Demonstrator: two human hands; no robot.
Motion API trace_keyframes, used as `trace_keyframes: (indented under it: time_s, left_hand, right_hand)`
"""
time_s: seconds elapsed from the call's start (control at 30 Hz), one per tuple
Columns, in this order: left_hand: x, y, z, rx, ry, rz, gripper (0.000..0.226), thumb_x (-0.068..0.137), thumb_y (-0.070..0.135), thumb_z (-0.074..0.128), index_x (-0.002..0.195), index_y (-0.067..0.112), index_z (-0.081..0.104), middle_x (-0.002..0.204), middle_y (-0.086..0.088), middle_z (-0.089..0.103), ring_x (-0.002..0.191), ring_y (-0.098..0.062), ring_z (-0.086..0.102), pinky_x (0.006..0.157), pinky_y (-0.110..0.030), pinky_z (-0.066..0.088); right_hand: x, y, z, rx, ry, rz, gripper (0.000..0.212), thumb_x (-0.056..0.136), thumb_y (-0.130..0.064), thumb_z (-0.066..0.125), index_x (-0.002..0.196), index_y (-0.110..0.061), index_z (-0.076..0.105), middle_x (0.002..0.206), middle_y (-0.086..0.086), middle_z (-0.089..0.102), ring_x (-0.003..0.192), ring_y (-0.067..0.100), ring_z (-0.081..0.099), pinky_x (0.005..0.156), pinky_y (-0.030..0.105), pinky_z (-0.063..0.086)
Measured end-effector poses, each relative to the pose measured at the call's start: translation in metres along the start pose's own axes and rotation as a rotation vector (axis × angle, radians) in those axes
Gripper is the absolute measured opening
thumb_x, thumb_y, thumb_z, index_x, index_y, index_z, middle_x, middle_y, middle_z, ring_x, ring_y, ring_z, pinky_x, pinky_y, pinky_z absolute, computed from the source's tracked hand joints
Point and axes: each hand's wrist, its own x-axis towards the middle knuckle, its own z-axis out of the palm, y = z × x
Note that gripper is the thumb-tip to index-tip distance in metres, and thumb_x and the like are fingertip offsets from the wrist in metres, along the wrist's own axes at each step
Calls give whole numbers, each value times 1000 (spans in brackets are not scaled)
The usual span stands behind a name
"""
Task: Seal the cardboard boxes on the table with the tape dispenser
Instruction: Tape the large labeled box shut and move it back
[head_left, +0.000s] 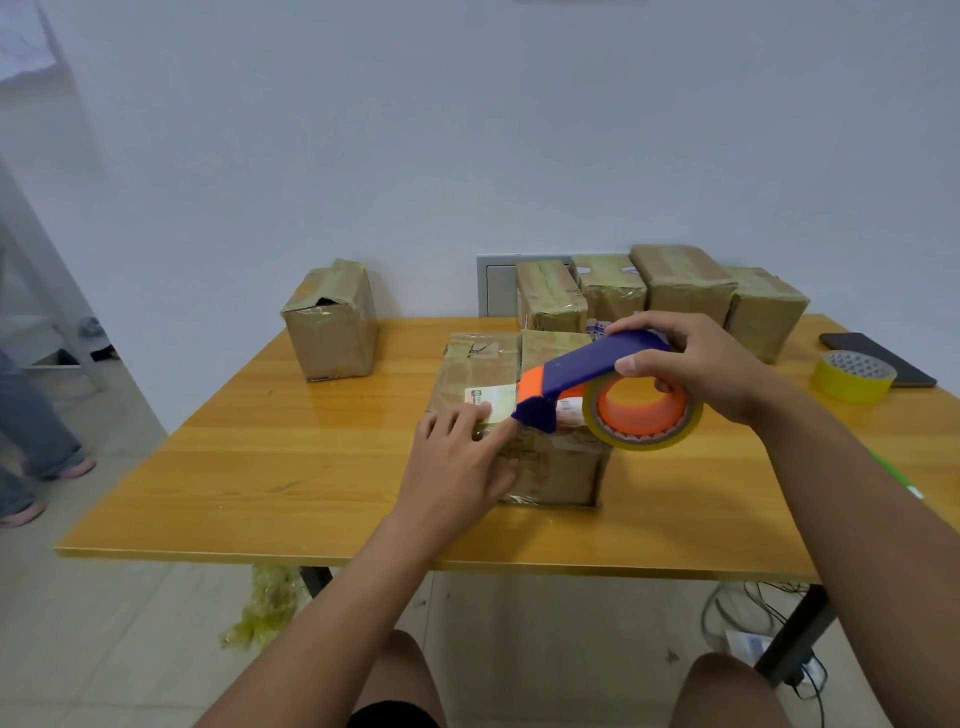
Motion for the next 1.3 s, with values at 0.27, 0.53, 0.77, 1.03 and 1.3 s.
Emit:
trace_keyframes:
  time_s: [0.27, 0.53, 0.77, 1.03, 1.3]
  left_hand:
    - [1, 2, 4, -16, 30, -25, 36, 97, 48, 45, 131, 35, 48, 119, -7, 63, 108, -28, 56, 88, -41, 43]
    - [4, -1, 4, -61, 101, -4, 32, 102, 36, 40, 130, 32, 54, 110, -3, 66, 99, -23, 59, 80, -36, 42]
    - [14, -5, -14, -121, 1, -60, 38, 97, 49, 41, 120, 29, 63, 94, 11, 67, 83, -14, 60, 68, -27, 33]
    - [16, -5, -23, -221, -123, -170, 60, 90, 71, 40, 131, 31, 58, 121, 12, 66, 112, -9, 57, 90, -27, 39]
    - [24, 8, -26, -343, -13, -402, 64, 86, 80, 30, 79, 25, 61, 71, 11, 59, 68, -10, 54, 59, -32, 43]
  right_hand:
    - [1, 0, 2, 3, -3, 3, 50, 70, -48, 67, 118, -35, 63, 119, -11, 58, 101, 18, 57, 71, 30, 50]
    - [-1, 3, 2, 40, 11, -5, 48, 72, -47, 67, 118, -34, 65, 117, -8, 61, 100, 19, 59, 68, 28, 50]
    - [8, -7, 9, 101, 66, -55, 47, 71, -42, 69, 116, -29, 66, 111, -3, 64, 96, 21, 61, 67, 28, 51]
    - [28, -16, 27, 187, 109, -70, 40, 69, -40, 72, 108, -29, 69, 107, 0, 66, 96, 29, 63, 70, 34, 54]
    - [40, -26, 39, 319, 215, -112, 52, 64, -49, 73, 111, -25, 69, 102, 9, 65, 80, 26, 60, 66, 40, 49]
